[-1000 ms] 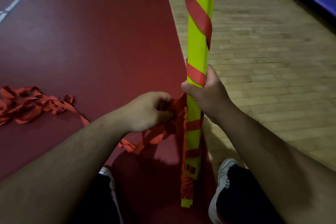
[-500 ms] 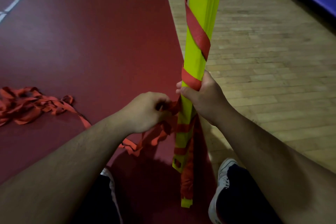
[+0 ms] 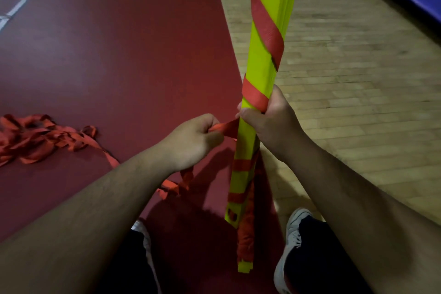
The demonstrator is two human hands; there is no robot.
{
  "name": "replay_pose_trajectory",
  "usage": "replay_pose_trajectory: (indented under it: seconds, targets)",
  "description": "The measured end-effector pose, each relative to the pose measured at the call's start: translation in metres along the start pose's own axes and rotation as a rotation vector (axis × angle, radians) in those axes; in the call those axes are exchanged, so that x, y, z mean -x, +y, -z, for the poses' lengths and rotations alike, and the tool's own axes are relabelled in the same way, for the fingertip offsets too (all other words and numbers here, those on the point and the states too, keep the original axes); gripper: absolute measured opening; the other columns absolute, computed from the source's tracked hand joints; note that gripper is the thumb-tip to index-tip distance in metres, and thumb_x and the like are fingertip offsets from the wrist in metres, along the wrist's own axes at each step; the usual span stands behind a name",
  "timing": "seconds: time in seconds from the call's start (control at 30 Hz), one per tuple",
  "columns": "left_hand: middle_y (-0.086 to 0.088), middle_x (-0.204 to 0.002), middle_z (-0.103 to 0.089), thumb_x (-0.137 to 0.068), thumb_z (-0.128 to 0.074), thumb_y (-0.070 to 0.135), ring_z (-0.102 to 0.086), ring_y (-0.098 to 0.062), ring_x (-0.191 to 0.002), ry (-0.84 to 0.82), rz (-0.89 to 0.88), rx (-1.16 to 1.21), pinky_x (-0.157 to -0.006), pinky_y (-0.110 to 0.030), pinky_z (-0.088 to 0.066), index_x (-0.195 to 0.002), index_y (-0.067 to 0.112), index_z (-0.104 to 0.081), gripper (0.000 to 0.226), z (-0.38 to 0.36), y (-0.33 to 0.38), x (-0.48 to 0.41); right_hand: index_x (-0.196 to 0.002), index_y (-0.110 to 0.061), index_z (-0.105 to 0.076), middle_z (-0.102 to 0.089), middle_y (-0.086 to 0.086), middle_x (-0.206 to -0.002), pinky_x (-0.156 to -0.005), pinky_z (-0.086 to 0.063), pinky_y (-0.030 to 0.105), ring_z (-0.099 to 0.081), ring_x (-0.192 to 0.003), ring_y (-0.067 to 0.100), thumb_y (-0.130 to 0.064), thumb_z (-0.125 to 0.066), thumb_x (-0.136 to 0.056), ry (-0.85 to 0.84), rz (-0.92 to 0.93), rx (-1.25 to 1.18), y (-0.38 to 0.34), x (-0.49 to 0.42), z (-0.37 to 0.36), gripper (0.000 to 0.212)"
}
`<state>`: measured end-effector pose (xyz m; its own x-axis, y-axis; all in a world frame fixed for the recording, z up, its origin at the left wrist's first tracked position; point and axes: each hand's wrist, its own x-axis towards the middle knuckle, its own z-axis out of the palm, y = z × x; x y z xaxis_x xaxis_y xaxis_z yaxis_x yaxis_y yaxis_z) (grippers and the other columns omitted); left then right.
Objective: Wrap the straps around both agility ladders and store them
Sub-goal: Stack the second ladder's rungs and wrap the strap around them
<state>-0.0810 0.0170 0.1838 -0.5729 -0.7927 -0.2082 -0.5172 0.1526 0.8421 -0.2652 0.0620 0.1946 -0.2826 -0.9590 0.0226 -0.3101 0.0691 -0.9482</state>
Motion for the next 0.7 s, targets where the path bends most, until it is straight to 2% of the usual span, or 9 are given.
replay_pose_trajectory:
  seconds: [0.1,0.2,0.3,0.37,0.47,0.57,0.7]
  targets:
    - [0.011,-0.062,-0.049,-0.061,-0.068,0.068,-0.042,-0.004,-0.054,-0.001,-0.119,-0.178,-0.056,-0.031,-0.037,-0.08,0.028,-0.049,0.049,0.0,-0.002,0.003,-0.097,-0.028,-0.059,-0.071,0.004,-0.093,-0.085,-0.055,0.061,-0.07,-0.091,0.032,-0.043,-0.073,-0.067,0.018,-0.034,-0.119,0.0,-0.002,0.001,0.036]
    - [0.007,-0.061,-0.048,-0.06,-0.069,0.074,-0.044,-0.01,-0.054,0.081,-0.184,-0.266,-0.056,-0.038,-0.041,-0.079,0.028,-0.045,0.056,-0.007,-0.006,0.003,-0.098,-0.018,-0.062,-0.07,0.005,-0.083,-0.09,-0.053,0.063,-0.069,-0.083,0.03,-0.058,-0.065,-0.073,0.039,-0.123,-0.375,-0.003,-0.002,-0.002,0.047]
    - [0.003,-0.063,-0.052,-0.056,-0.06,0.082,-0.051,-0.019,-0.058,0.182,-0.204,-0.371,-0.056,-0.043,-0.047,-0.084,0.024,-0.047,0.066,-0.015,-0.005,0.003,-0.097,-0.016,-0.064,-0.069,0.003,-0.077,-0.091,-0.053,0.059,-0.068,-0.081,0.026,-0.052,-0.056,-0.085,0.046,-0.122,-0.447,-0.006,-0.001,-0.005,0.039]
    - [0.001,-0.068,-0.056,-0.053,-0.058,0.086,-0.056,-0.025,-0.065,0.203,-0.19,-0.403,-0.058,-0.043,-0.049,-0.087,0.022,-0.047,0.072,-0.018,-0.004,0.004,-0.104,-0.014,-0.063,-0.068,0.004,-0.08,-0.09,-0.054,0.058,-0.068,-0.083,0.026,-0.044,-0.057,-0.087,0.041,-0.132,-0.495,-0.007,-0.001,-0.007,0.035]
    - [0.001,-0.073,-0.059,-0.056,-0.067,0.08,-0.061,-0.028,-0.071,0.241,-0.168,-0.441,-0.059,-0.044,-0.05,-0.091,0.023,-0.044,0.071,-0.023,-0.003,0.005,-0.108,-0.011,-0.063,-0.069,0.009,-0.087,-0.092,-0.054,0.06,-0.069,-0.088,0.032,-0.033,-0.059,-0.091,0.043,-0.141,-0.546,-0.008,-0.001,-0.007,0.028]
    - [0.001,-0.078,-0.062,-0.061,-0.07,0.075,-0.064,-0.03,-0.078,0.324,-0.145,-0.533,-0.06,-0.042,-0.05,-0.092,0.023,-0.044,0.066,-0.028,0.0,0.006,-0.106,-0.011,-0.064,-0.071,0.016,-0.096,-0.091,-0.056,0.057,-0.07,-0.095,0.038,-0.034,-0.064,-0.087,0.041,-0.144,-0.537,-0.008,-0.002,-0.007,0.03]
    - [0.003,-0.074,-0.063,-0.066,-0.067,0.07,-0.064,-0.026,-0.074,0.379,-0.201,-0.519,-0.057,-0.037,-0.047,-0.094,0.026,-0.055,0.053,-0.025,-0.001,0.005,-0.108,-0.012,-0.063,-0.073,0.013,-0.1,-0.081,-0.06,0.047,-0.073,-0.091,0.03,-0.036,-0.07,-0.08,0.02,-0.118,-0.462,-0.013,-0.002,-0.003,0.038]
